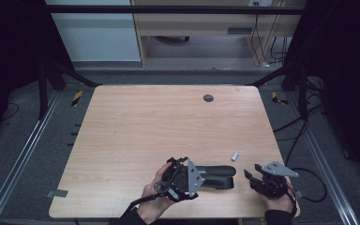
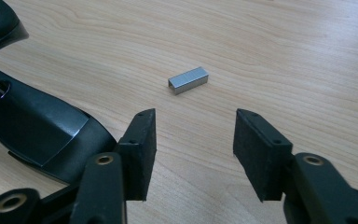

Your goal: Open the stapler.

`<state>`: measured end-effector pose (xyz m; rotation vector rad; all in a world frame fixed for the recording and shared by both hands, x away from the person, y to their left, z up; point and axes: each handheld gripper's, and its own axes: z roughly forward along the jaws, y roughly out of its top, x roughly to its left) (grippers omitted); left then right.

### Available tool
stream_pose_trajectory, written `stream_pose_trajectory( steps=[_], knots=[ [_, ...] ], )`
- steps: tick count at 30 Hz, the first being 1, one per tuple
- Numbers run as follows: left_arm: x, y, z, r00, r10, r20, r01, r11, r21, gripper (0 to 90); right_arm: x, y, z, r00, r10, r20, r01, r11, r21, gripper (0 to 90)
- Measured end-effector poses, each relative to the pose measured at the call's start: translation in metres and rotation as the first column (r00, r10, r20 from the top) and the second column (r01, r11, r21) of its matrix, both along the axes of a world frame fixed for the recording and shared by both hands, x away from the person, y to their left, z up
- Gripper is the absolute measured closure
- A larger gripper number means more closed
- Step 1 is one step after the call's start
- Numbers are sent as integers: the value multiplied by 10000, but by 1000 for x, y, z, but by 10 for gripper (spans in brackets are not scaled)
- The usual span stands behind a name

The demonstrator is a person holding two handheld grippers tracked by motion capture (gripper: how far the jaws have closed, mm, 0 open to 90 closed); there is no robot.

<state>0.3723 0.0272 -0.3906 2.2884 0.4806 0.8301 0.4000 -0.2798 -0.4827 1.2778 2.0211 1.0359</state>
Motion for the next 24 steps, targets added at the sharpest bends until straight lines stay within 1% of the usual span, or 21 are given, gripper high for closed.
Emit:
stream_pose_trajectory(
  steps=[6, 9, 14, 18, 21, 24],
  knots=[
    [-1, -11, -3, 9998, -137, 128, 133, 9994, 309, 273, 0, 0, 0, 9999, 55, -130, -55, 10000, 35, 583],
    [-2, -16, -6, 9997, -195, 167, 187, 9988, 456, 273, 0, 0, 0, 9999, 106, -136, -107, 9999, -11, 598],
    [-3, -25, -10, 9992, -303, 271, 283, 9971, 712, 270, -1, 1, 1, 9997, 105, -236, -103, 9999, 90, 632],
    [-4, -32, -14, 9987, -401, 307, 371, 9949, 933, 269, -1, 1, 1, 9996, 166, -232, -165, 9999, 50, 654],
    [-5, -38, -16, 9981, -449, 414, 395, 9916, 1233, 265, -1, 1, 1, 9996, 181, -230, -180, 9998, 47, 663],
    [-5, -41, -17, 9978, -504, 438, 441, 9900, 1342, 265, -1, 1, 1, 9995, 194, -260, -192, 9998, 77, 674]
  ],
)
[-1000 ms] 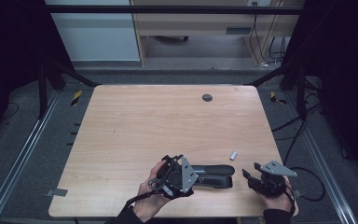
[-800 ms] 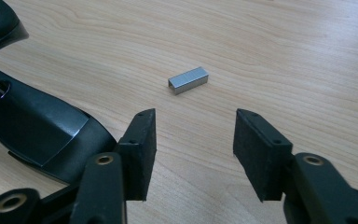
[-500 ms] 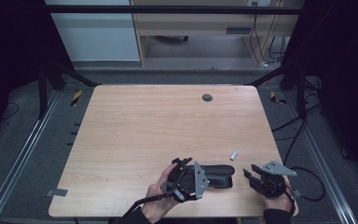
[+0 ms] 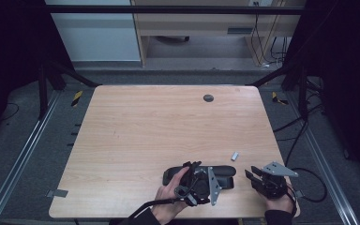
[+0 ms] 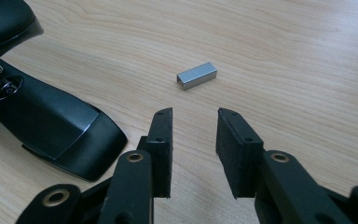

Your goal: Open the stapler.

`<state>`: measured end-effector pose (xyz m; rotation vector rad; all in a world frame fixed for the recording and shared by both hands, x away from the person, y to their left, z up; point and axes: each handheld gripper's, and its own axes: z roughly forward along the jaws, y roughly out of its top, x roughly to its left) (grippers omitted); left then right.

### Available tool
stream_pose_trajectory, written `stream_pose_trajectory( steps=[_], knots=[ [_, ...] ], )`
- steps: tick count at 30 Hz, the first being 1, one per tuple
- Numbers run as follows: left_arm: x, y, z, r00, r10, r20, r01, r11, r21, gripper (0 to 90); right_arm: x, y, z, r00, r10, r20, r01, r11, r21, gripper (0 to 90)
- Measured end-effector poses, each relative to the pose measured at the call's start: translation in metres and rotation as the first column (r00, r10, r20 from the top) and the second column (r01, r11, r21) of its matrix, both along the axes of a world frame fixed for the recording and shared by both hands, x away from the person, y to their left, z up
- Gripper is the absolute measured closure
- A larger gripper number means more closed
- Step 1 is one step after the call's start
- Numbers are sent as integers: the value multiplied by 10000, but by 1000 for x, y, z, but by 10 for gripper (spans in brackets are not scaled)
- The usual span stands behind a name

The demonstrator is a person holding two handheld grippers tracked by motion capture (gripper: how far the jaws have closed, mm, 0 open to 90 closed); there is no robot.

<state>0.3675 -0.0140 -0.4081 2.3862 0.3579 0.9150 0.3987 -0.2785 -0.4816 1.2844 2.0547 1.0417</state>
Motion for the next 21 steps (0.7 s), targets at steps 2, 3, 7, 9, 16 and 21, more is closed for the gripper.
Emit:
stream_pose_trajectory(
  steps=[2, 3, 7, 9, 16, 21],
  knots=[
    [0, -2, -1, 10000, -7, -2, 7, 10000, 27, 264, 0, 0, 0, 10000, 2, -9, -2, 10000, 18, 684],
    [0, -3, -2, 10000, -33, 27, 33, 10000, 78, 264, 0, 0, 0, 10000, 37, 8, -37, 10000, -7, 686],
    [1, -8, -4, 10000, -62, 68, 60, 9996, 287, 264, 0, 0, 0, 10000, 68, -2, -68, 10000, 23, 686],
    [2, -10, -5, 10000, -69, 63, 67, 9996, 291, 264, 0, 0, 0, 10000, 76, -1, -76, 10000, 14, 687],
    [5, -18, -9, 9999, -123, 57, 120, 9983, 568, 264, -2, 1, 1, 9999, 136, -84, -135, 9998, 125, 728],
    [8, -25, -13, 9999, -117, 66, 112, 9972, 743, 265, -2, 2, 0, 9994, 354, -18, -354, 9993, 76, 766]
  ],
)
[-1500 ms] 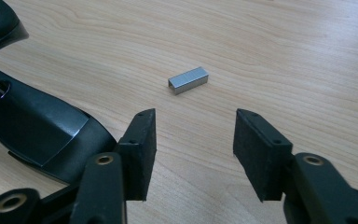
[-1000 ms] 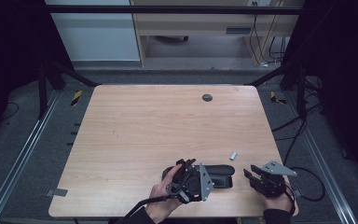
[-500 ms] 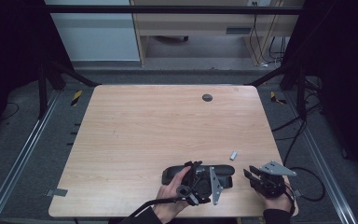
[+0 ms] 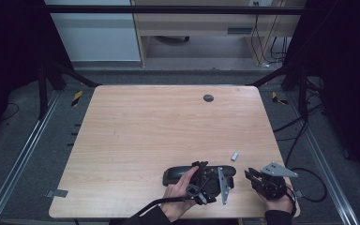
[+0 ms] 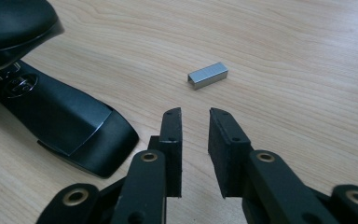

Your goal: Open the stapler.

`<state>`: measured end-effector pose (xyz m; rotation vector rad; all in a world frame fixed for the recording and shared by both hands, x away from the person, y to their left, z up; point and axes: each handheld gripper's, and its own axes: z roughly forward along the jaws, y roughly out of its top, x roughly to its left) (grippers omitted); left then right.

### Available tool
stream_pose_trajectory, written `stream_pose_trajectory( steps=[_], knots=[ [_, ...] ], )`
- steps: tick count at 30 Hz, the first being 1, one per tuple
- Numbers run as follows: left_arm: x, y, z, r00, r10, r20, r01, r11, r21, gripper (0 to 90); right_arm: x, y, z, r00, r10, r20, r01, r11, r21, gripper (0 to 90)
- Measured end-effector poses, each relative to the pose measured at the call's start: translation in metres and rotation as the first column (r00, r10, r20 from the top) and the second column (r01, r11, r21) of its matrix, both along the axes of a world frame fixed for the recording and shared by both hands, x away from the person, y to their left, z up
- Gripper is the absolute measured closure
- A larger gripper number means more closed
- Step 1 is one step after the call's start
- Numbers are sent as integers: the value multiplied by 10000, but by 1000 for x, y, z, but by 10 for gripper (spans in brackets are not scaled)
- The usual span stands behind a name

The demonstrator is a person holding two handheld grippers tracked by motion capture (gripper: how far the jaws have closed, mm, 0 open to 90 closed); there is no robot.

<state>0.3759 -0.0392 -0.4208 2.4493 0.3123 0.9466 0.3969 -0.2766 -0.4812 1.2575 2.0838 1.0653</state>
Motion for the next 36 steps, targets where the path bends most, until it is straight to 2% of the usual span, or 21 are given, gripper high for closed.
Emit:
stream_pose_trajectory(
  steps=[8, 9, 12, 17, 23, 28, 36],
  knots=[
    [5, -12, -7, 9999, -16, 132, 11, 9994, 349, 282, -2, 3, 1, 9995, 177, -247, -173, 9997, 177, 848],
    [6, -13, -8, 9999, -8, 161, 0, 9987, 503, 289, -2, 3, 1, 9994, 265, -210, -262, 9996, 124, 858],
    [8, -16, -10, 9999, -32, 140, 25, 9987, 510, 306, -2, 4, 1, 9990, 358, -255, -353, 9992, 166, 872],
    [10, -21, -14, 9995, -27, 309, -2, 9954, 960, 341, -2, 5, 0, 9986, 453, -269, -447, 9988, 197, 888],
    [11, -25, -18, 9984, 18, 573, -80, 9942, 1076, 407, -3, 8, -1, 9978, 576, -336, -569, 9981, 216, 900],
    [9, -26, -19, 9977, -38, 679, -47, 9922, 1246, 476, -3, 12, 0, 9964, 695, -492, -674, 9968, 420, 900],
    [7, -26, -21, 9952, -30, 981, -106, 9905, 1371, 494, -2, 20, -3, 9940, 964, -525, -928, 9934, 671, 900]
  ],
)
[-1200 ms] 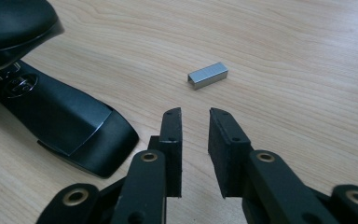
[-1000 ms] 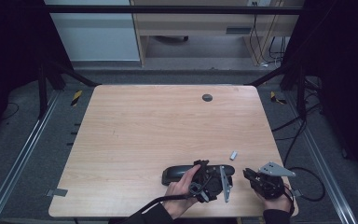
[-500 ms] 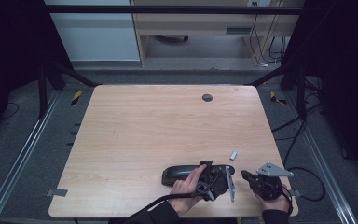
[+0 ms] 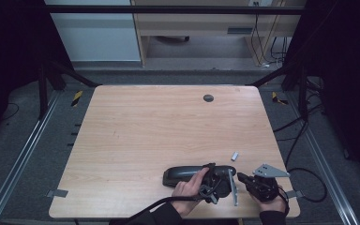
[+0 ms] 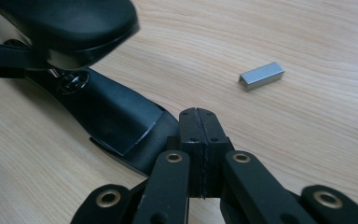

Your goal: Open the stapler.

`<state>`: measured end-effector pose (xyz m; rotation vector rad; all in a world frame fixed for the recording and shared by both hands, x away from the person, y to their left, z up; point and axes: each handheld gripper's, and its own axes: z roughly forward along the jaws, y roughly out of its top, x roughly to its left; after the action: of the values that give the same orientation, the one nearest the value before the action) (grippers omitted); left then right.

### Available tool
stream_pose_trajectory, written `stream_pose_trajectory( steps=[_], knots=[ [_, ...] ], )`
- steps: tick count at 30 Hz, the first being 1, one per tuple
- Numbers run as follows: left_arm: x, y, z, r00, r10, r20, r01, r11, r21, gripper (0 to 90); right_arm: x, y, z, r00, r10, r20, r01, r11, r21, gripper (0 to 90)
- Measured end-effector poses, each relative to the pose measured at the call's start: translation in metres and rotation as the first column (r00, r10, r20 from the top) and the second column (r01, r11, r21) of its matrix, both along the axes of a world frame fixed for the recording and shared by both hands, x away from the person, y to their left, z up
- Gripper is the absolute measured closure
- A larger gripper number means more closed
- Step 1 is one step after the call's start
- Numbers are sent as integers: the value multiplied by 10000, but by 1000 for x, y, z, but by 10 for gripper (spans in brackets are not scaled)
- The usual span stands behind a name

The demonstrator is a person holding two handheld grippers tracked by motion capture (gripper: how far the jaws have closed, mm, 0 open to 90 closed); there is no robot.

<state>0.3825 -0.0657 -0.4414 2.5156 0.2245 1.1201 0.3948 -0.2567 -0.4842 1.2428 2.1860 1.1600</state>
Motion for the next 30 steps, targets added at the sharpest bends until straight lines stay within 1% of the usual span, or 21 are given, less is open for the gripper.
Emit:
stream_pose_trajectory(
  steps=[4, 6, 8, 9, 11, 17, 18, 21, 23, 26, 28, 30],
  knots=[
    [-1, 0, 0, 10000, 7, 84, -7, 10000, 60, 498, 1, 7, -2, 9998, 203, -89, -203, 9998, 57, 900],
    [-1, -1, -1, 9999, -12, 125, 11, 10000, 17, 501, 3, 10, -4, 9993, 343, -137, -344, 9994, -41, 900],
    [-1, -1, -1, 9999, -17, 135, 16, 10000, 29, 502, 2, 14, -4, 9988, 407, -264, -406, 9992, 29, 900],
    [-1, -1, -2, 9999, -11, 150, 12, 10000, -10, 503, 3, 14, -5, 9986, 484, -223, -483, 9988, 62, 900],
    [-2, -1, -2, 9998, -7, 194, 6, 10000, 52, 504, 3, 15, -6, 9980, 481, -399, -473, 9986, 226, 900],
    [-2, -1, -2, 9998, -12, 218, 11, 10000, 69, 506, 4, 17, -9, 9969, 551, -556, -535, 9981, 305, 900],
    [-2, -1, -2, 9997, -16, 224, 14, 10000, 60, 507, 5, 17, -9, 9970, 589, -506, -579, 9981, 219, 900],
    [-2, -1, -2, 9997, -17, 238, 15, 10000, 64, 507, 5, 18, -10, 9967, 628, -510, -618, 9979, 212, 900],
    [-2, -1, -2, 9996, -21, 265, 19, 10000, 71, 508, 5, 19, -10, 9960, 668, -600, -658, 9977, 183, 900],
    [-2, -1, -2, 9995, -42, 316, 38, 9999, 132, 510, 6, 22, -11, 9955, 747, -580, -743, 9972, 98, 900],
    [-2, -1, -2, 9994, -47, 333, 42, 9999, 150, 511, 6, 23, -11, 9947, 790, -655, -784, 9968, 122, 900],
    [-2, -1, 0, 9994, -34, 350, 30, 9999, 113, 513, 6, 25, -11, 9945, 823, -650, -820, 9966, 66, 900]
  ],
)
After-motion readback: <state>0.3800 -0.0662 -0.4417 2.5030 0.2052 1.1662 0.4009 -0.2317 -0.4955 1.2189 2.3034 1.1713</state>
